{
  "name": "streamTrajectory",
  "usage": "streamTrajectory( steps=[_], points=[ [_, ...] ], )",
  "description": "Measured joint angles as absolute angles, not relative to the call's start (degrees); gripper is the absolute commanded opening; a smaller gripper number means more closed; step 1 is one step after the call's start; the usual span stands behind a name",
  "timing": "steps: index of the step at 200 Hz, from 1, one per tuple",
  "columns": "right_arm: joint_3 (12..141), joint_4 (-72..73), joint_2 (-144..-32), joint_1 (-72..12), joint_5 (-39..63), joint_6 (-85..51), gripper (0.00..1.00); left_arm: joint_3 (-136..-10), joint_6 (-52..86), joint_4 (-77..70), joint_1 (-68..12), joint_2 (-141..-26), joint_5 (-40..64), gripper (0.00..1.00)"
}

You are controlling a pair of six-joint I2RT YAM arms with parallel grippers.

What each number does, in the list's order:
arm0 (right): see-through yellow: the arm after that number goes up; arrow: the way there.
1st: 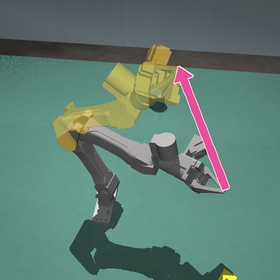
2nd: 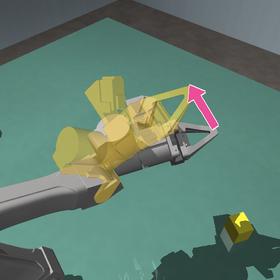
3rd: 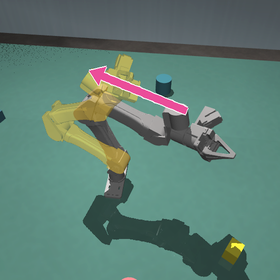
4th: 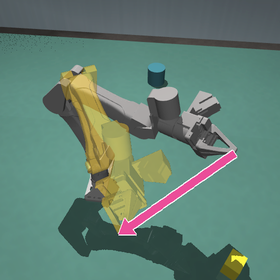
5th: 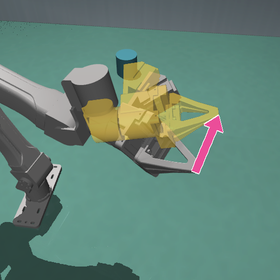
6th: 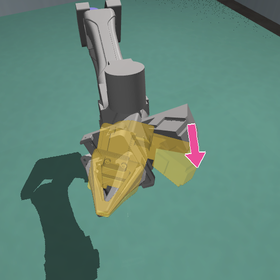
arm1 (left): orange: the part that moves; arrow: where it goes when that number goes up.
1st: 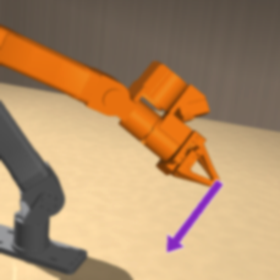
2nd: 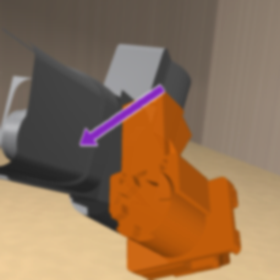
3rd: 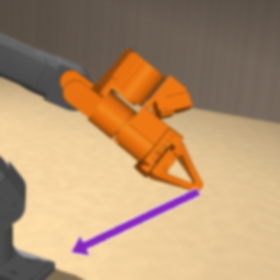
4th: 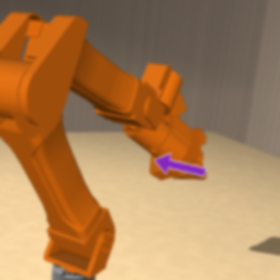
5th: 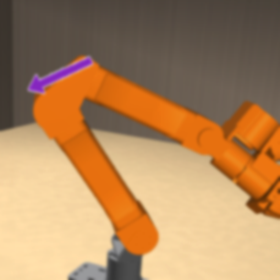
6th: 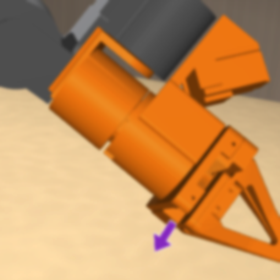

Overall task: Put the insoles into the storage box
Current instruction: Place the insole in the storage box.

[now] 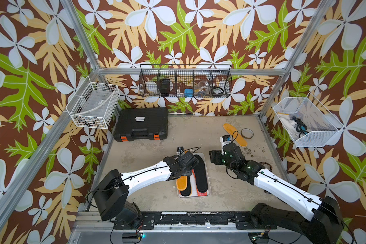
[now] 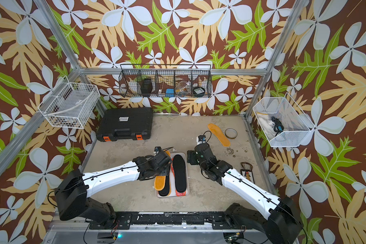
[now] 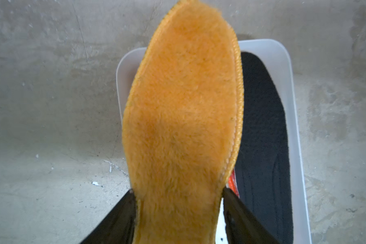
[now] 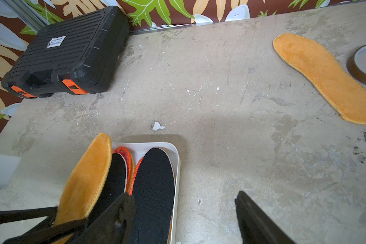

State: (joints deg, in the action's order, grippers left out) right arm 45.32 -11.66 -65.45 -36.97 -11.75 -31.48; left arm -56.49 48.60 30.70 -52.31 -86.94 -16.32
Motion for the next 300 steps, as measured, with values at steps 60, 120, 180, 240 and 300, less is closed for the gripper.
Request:
streamTrajectory(
  steps=[60, 120, 180, 240, 300],
  points=[
    [45.3, -11.8, -64.8, -37.0, -11.4, -31.5, 0.79, -52.6, 54.2, 26.0, -52.8, -88.7, -14.9, 0.68],
    [44.8, -11.7, -64.8, -37.0, -11.4, -31.5, 0.79, -53.7, 57.8, 25.2, -54.2, -90.5, -15.0, 0.72],
    [45.3, -12.1, -65.1, -37.0, -11.8, -31.5, 0.8, -55.2, 58.8, 28.9, -54.7, -92.9, -18.4, 0.72],
    [47.7, -12.7, -66.0, -34.7, -14.0, -29.7, 0.86, -60.4, 57.3, 35.4, -54.9, -92.2, -22.9, 1.0],
    [55.5, -12.8, -79.7, -11.4, -8.7, -26.4, 0.98, -67.0, 49.2, 37.6, -55.0, -82.3, -27.5, 1.0]
  ],
)
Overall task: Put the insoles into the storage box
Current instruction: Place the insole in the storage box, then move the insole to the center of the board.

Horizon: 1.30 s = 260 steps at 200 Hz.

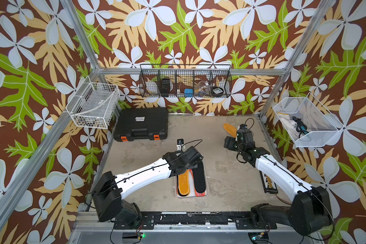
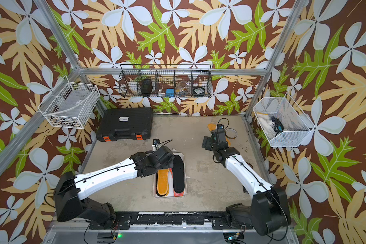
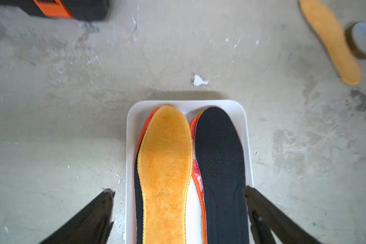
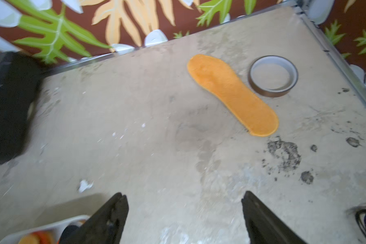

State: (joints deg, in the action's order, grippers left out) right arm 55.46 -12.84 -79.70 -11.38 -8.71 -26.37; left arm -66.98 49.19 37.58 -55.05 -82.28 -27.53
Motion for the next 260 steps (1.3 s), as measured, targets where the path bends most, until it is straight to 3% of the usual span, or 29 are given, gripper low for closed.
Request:
streamTrajectory(
  steps=[60, 89, 124, 208, 260],
  points=[
    [78.2, -18.6, -107.3, 4.6, 0.6, -14.2, 0.99, -46.9, 38.2, 24.6, -55.0, -60.1, -26.4, 1.0],
    [90.3, -23.7, -117.7, 7.1, 4.7, -10.2, 0.99, -41.5, 35.1, 18.9, -55.1, -53.5, -25.4, 1.0],
    [98.3, -28.6, -124.3, 7.3, 5.9, -6.4, 1.0, -41.0, 32.7, 16.5, -55.1, -55.3, -26.4, 1.0],
    [100.0, -30.0, -129.4, 7.3, 3.5, -1.2, 1.0, -41.1, 32.6, 16.4, -55.1, -61.4, -26.6, 1.0],
    [112.5, -30.9, -137.1, 7.3, 1.0, -0.6, 0.99, -40.8, 33.0, 16.4, -55.1, -61.2, -27.1, 1.0]
  ],
)
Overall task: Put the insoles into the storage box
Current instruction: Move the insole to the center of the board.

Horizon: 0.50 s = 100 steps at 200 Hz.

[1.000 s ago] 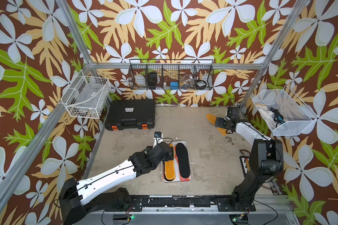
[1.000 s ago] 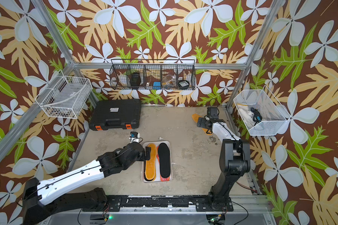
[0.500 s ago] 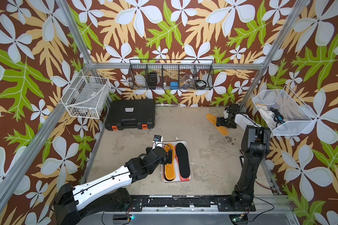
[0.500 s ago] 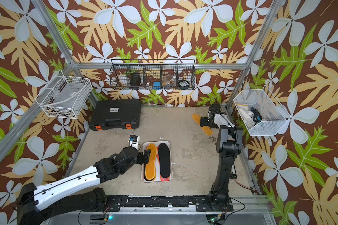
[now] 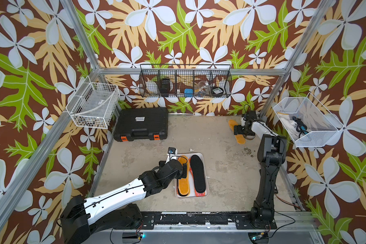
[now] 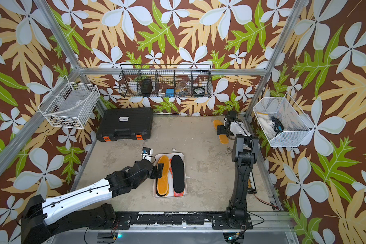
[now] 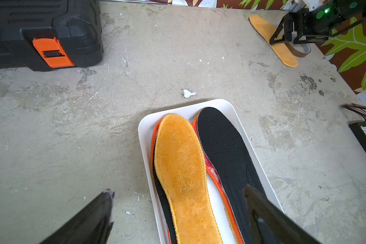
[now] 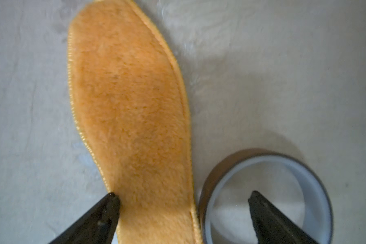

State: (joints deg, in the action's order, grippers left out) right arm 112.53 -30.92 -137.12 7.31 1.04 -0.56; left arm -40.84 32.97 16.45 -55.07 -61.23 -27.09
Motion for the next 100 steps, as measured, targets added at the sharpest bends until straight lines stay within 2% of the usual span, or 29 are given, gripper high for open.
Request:
streamTrajectory(
  steps=[48, 100],
  points=[
    [128.1, -36.2, -143.5, 7.3, -0.3, 0.0, 0.99, -40.4, 33.2, 17.0, -55.1, -60.6, -28.0, 1.0],
    [123.5, -36.4, -135.7, 3.8, 0.6, -2.3, 0.99, -40.3, 33.2, 17.3, -55.1, -61.5, -28.2, 1.0]
  ],
)
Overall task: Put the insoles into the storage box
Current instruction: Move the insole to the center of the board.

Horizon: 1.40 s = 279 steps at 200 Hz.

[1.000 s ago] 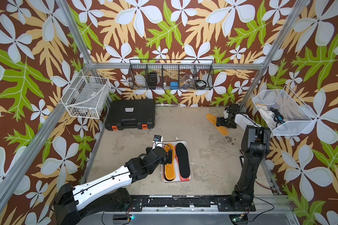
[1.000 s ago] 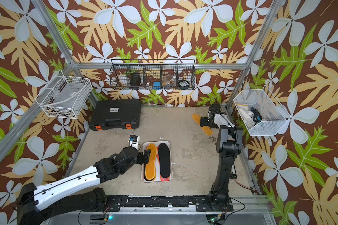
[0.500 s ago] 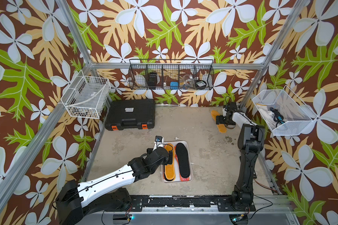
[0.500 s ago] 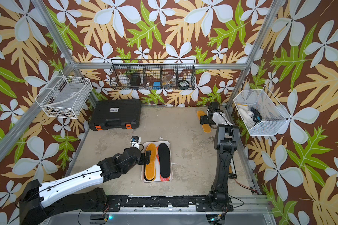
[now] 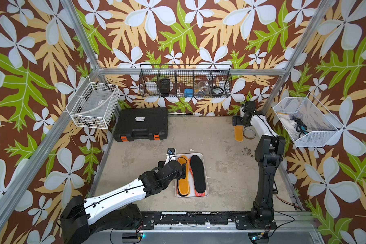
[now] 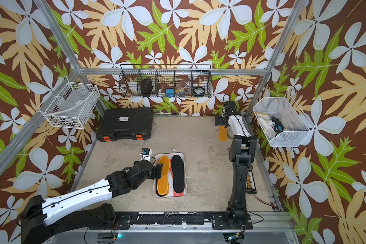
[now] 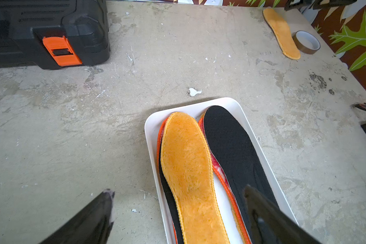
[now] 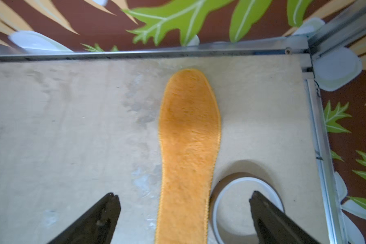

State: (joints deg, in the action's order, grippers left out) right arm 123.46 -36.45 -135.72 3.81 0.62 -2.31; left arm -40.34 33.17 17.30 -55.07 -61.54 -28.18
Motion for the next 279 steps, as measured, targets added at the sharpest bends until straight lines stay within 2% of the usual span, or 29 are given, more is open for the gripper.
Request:
streamTrajectory(
  steps=[53, 111, 163, 206, 237, 262, 279],
  points=[
    [135.8, -39.3, -147.7, 4.1, -0.2, -4.5, 1.0, -40.7, 33.1, 17.7, -55.1, -61.1, -28.0, 1.0],
    [136.1, -39.8, -150.3, 4.6, -4.3, -4.5, 0.99, -40.1, 33.2, 18.2, -55.1, -60.4, -28.4, 1.0],
    [135.5, -35.5, -151.5, 5.5, -2.8, -5.3, 1.0, -40.1, 33.2, 18.2, -55.1, -61.3, -28.6, 1.0],
    [135.4, -31.2, -152.8, 4.8, -1.1, -5.3, 0.91, -40.1, 33.2, 18.2, -55.1, -61.8, -29.2, 1.0],
    [134.4, -29.3, -152.7, 4.0, -0.3, -6.2, 0.76, -40.1, 33.5, 18.3, -55.1, -61.8, -29.3, 1.0],
    [128.3, -26.5, -149.4, 3.9, 0.9, -7.5, 0.7, -40.1, 34.2, 18.7, -55.1, -60.5, -29.5, 1.0],
    [121.9, -26.0, -145.4, 2.9, 1.2, -9.0, 0.7, -39.7, 34.3, 18.7, -55.1, -59.4, -29.7, 1.0]
  ],
)
